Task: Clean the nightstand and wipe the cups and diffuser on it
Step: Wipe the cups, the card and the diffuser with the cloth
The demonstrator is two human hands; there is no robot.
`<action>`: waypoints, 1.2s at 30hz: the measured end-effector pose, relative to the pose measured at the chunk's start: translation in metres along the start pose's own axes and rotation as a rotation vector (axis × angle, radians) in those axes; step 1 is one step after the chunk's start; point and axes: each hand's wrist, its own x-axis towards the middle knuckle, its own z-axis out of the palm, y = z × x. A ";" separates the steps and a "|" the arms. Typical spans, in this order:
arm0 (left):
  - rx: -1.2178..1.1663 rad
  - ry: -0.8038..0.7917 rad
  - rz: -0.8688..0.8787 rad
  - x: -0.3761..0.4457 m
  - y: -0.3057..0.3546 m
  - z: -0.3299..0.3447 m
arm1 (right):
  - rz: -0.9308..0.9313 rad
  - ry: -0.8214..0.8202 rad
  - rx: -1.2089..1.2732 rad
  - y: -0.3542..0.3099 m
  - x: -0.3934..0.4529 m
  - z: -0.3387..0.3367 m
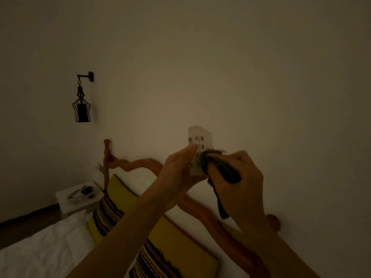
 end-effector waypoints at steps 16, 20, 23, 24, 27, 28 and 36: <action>0.093 0.036 -0.008 -0.022 -0.017 0.011 | 0.123 -0.009 -0.099 -0.011 0.038 -0.001; -0.021 0.131 0.049 -0.012 -0.002 0.006 | 0.104 -0.082 -0.093 -0.010 0.029 0.000; -0.050 0.187 0.066 -0.009 0.004 -0.004 | 0.036 -0.131 -0.034 -0.018 -0.014 -0.001; -0.027 0.172 0.049 -0.012 0.000 -0.002 | 0.033 -0.124 -0.040 -0.018 -0.018 -0.001; 0.038 0.062 0.007 -0.020 -0.020 0.008 | 0.040 -0.029 -0.095 -0.010 0.007 -0.005; 0.042 0.037 -0.003 -0.022 -0.025 0.012 | 0.048 0.004 -0.129 -0.010 0.020 -0.008; -0.096 0.203 -0.015 -0.003 -0.022 0.022 | 0.189 -0.031 -0.002 -0.003 0.018 -0.022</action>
